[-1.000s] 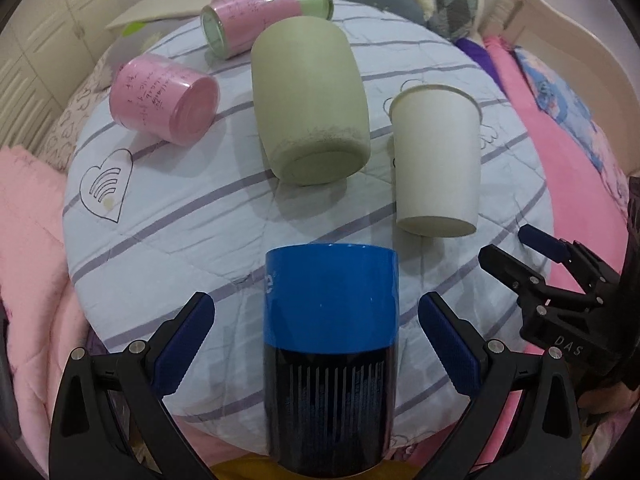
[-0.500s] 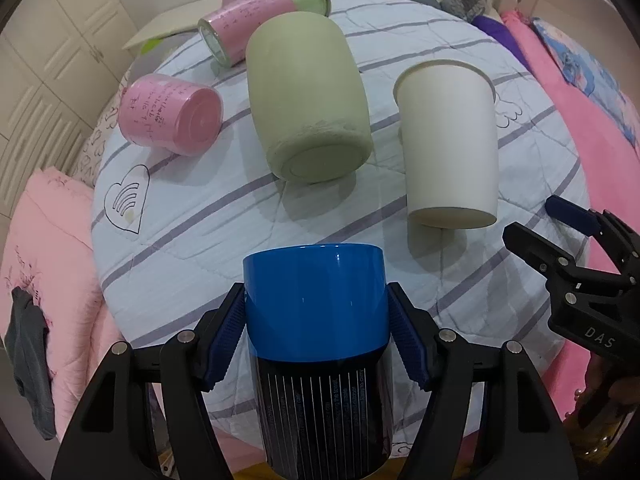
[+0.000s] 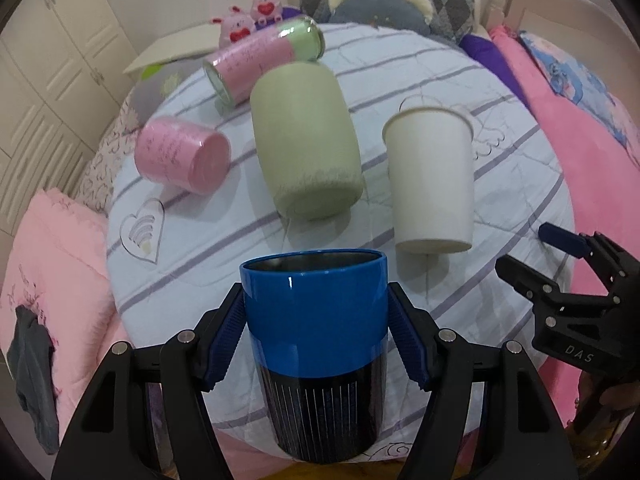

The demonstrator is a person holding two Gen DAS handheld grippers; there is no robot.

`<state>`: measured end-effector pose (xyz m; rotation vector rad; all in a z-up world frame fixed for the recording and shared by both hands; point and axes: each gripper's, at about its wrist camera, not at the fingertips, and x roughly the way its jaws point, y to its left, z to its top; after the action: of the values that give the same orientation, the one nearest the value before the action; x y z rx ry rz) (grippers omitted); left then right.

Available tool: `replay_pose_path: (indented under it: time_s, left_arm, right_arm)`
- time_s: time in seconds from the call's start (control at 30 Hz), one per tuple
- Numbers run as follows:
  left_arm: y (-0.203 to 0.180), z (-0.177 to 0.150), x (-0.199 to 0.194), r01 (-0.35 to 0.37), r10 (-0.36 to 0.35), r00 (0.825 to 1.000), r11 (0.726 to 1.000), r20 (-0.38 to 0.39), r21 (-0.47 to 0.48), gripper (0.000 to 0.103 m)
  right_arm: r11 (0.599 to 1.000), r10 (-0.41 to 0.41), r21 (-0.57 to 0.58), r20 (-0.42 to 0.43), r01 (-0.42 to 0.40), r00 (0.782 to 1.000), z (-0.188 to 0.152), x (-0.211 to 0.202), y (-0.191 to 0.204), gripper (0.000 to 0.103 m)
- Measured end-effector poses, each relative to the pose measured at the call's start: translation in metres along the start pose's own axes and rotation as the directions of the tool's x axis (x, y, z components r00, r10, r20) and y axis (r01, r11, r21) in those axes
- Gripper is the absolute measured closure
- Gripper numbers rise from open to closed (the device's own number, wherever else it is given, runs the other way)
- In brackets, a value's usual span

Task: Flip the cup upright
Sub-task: 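Rotate the left tool to turn the cup opening upward, then lower the upright blue cup onto the table with the left tool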

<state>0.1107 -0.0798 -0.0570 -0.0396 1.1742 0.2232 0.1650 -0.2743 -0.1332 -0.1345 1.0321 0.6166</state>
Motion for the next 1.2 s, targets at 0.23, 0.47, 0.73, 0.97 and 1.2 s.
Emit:
replay_pose_path:
  time_s: [0.23, 0.47, 0.73, 0.97, 1.2]
  left_arm:
    - [0.001, 0.010, -0.018, 0.001, -0.002, 0.996, 1.000, 0.089, 0.013, 0.034]
    - [-0.003, 0.010, -0.019, 0.002, -0.005, 0.993, 1.000, 0.118, 0.024, 0.034]
    - [0.005, -0.016, -0.031, 0.026, -0.027, 0.988, 1.000, 0.154, 0.008, 0.034]
    - [0.006, -0.037, -0.039, 0.034, -0.036, 0.983, 0.999, 0.180, 0.015, 0.034]
    - [0.003, -0.048, -0.045, -0.044, 0.037, 0.973, 0.999, 0.228, 0.026, 0.001]
  right_arm:
    - [1.000, -0.017, 0.022, 0.012, 0.017, 1.000, -0.002, -0.007, -0.005, 0.023]
    - [0.999, -0.047, 0.023, 0.005, 0.047, 0.999, -0.002, -0.009, -0.005, 0.023]
    - [0.998, -0.058, -0.003, 0.000, 0.058, 0.998, -0.005, -0.012, 0.005, 0.023]
    - [0.997, -0.068, -0.024, -0.005, 0.068, 0.998, -0.011, -0.015, 0.019, 0.023]
    - [0.997, -0.069, -0.025, -0.014, 0.069, 0.998, -0.020, -0.019, 0.027, 0.023]
